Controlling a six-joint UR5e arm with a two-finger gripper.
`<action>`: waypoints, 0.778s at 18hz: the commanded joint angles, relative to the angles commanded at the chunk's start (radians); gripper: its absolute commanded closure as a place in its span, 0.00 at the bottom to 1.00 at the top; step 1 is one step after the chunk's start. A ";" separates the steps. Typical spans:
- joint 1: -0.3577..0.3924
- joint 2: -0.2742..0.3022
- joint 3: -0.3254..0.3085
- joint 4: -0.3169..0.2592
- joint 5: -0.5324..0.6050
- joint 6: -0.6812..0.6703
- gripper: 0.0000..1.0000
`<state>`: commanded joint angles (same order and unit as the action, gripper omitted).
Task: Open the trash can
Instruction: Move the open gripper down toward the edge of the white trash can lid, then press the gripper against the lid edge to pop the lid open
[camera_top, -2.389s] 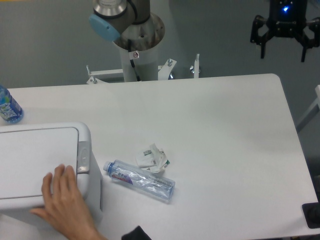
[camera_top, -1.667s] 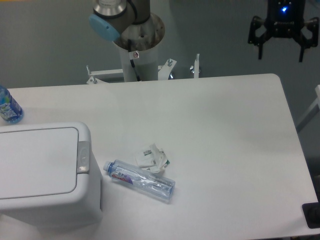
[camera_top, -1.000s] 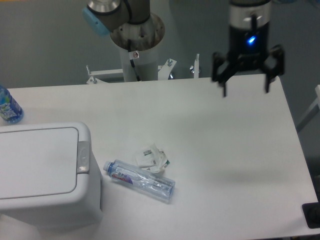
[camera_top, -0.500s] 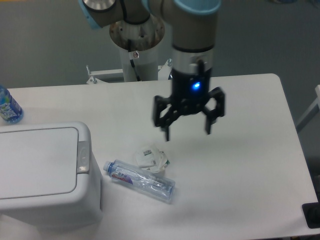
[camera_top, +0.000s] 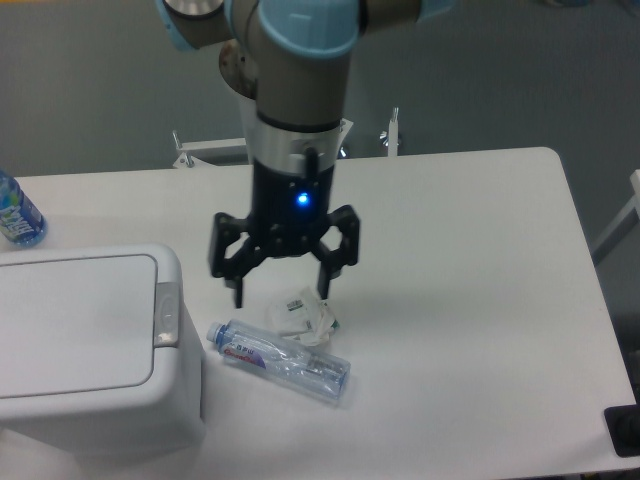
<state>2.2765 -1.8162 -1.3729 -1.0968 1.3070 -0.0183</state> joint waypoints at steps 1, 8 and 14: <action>-0.009 0.000 0.002 0.000 0.000 0.000 0.00; -0.032 -0.015 -0.005 0.002 0.000 0.000 0.00; -0.046 -0.028 -0.008 0.002 0.003 -0.002 0.00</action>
<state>2.2304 -1.8438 -1.3806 -1.0953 1.3100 -0.0199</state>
